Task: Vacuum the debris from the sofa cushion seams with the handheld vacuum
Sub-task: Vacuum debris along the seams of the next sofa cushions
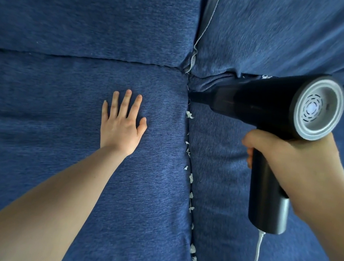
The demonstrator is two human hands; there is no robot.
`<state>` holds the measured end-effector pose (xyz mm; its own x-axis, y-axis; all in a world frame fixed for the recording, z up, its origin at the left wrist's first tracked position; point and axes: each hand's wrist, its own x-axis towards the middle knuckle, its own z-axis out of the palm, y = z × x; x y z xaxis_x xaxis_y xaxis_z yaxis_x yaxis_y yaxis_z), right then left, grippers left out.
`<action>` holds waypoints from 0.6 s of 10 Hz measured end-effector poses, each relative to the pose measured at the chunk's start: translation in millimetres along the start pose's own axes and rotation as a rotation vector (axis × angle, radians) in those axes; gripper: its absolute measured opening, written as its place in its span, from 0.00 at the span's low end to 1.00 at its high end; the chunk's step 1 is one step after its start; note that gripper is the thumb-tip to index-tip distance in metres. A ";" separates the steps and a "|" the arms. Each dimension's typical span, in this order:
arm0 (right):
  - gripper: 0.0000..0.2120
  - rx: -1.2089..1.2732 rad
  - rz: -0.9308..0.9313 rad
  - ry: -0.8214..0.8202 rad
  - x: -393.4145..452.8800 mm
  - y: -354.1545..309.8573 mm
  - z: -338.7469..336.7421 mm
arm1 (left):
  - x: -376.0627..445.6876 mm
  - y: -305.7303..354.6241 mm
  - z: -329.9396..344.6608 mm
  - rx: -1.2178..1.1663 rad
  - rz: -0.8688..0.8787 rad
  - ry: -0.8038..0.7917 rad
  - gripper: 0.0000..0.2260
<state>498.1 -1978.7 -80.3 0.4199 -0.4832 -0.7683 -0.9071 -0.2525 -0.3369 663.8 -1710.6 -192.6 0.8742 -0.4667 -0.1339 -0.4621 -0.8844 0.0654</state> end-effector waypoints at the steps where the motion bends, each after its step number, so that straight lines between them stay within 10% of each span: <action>1: 0.12 0.168 -0.075 0.050 17.0 18.1 -8.1 | -1.1 0.2 0.2 -0.011 0.001 0.005 0.28; 3: 0.18 0.325 -0.344 0.439 -112.2 -76.0 4.3 | -2.4 0.3 -0.1 -0.006 -0.005 -0.005 0.28; 6: 0.01 0.437 -0.286 0.403 -83.7 -103.5 4.1 | -3.1 0.7 1.5 -0.010 -0.003 0.013 0.28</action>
<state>556.7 -1908.7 16.7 0.5477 -0.7453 -0.3802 -0.6518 -0.0951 -0.7524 660.6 -1709.7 -193.6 0.8775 -0.4640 -0.1212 -0.4580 -0.8858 0.0752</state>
